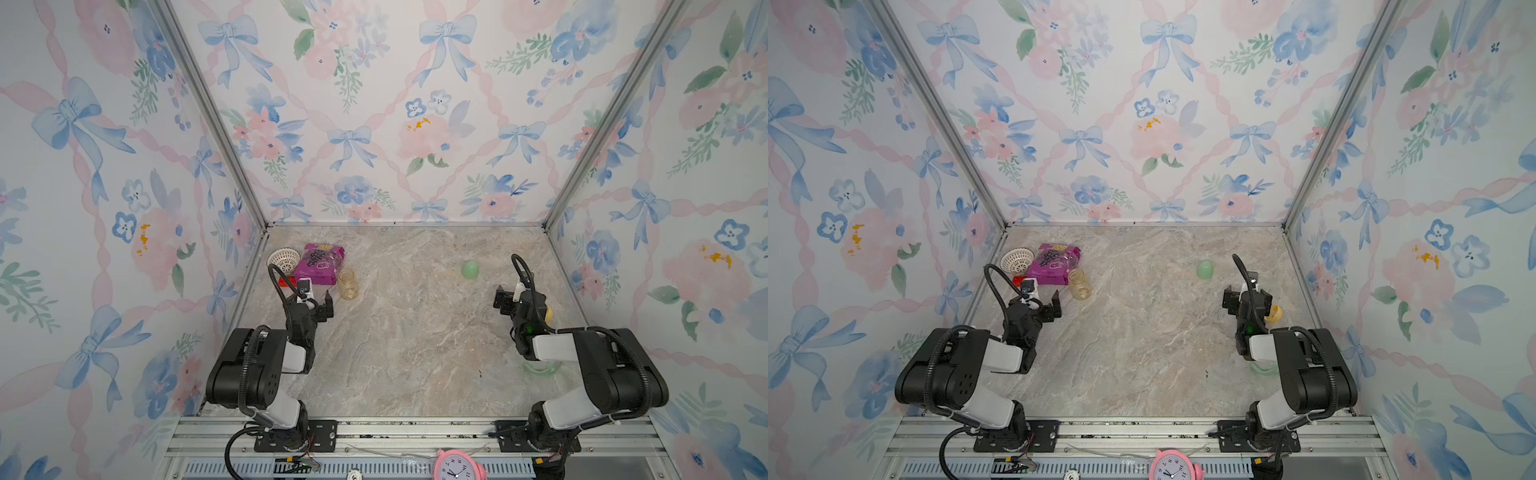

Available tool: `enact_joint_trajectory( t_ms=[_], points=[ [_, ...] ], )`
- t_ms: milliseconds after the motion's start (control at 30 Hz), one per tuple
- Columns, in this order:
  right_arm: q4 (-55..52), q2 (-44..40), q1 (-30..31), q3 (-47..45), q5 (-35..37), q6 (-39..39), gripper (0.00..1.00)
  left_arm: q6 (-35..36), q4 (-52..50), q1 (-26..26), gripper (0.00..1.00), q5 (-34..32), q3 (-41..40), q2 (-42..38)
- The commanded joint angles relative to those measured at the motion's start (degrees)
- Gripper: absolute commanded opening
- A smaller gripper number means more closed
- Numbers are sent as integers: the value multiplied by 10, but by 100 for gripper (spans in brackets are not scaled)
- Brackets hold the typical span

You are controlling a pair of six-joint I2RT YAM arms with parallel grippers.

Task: Assemble the baby bottles
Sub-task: Pick up the baby bottle from the center of the board.

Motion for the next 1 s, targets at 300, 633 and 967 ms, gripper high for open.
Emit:
enact_joint_trajectory(
  t_ms=[300, 633, 967],
  points=[
    [15, 0, 3, -1, 7, 1, 96, 4, 5, 7, 98, 7, 8, -6],
    [15, 0, 4, 0, 6, 2, 96, 3, 5, 7, 98, 7, 8, -6],
    [30, -6, 9, -3, 21, -3, 96, 6, 8, 6, 98, 8, 9, -11]
  ],
)
